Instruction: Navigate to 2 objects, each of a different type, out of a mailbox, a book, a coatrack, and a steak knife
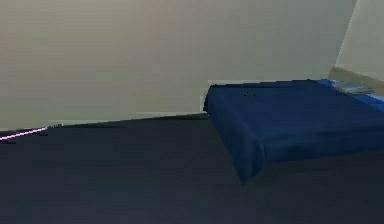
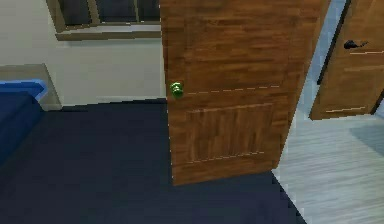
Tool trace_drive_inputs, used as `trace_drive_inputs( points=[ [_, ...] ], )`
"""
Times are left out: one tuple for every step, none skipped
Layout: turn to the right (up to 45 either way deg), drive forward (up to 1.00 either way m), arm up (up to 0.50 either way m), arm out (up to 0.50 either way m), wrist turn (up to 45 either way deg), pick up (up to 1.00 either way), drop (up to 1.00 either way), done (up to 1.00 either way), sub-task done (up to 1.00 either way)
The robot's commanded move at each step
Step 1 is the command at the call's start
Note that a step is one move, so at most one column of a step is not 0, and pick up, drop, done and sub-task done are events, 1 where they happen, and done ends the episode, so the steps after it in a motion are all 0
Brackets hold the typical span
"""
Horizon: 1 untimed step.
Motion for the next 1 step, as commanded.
trace_drive_inputs(
  points=[
    [0.0,0.2,0.0,0.0,0.0,0.0,0.0,0.0,0.0]
  ],
)
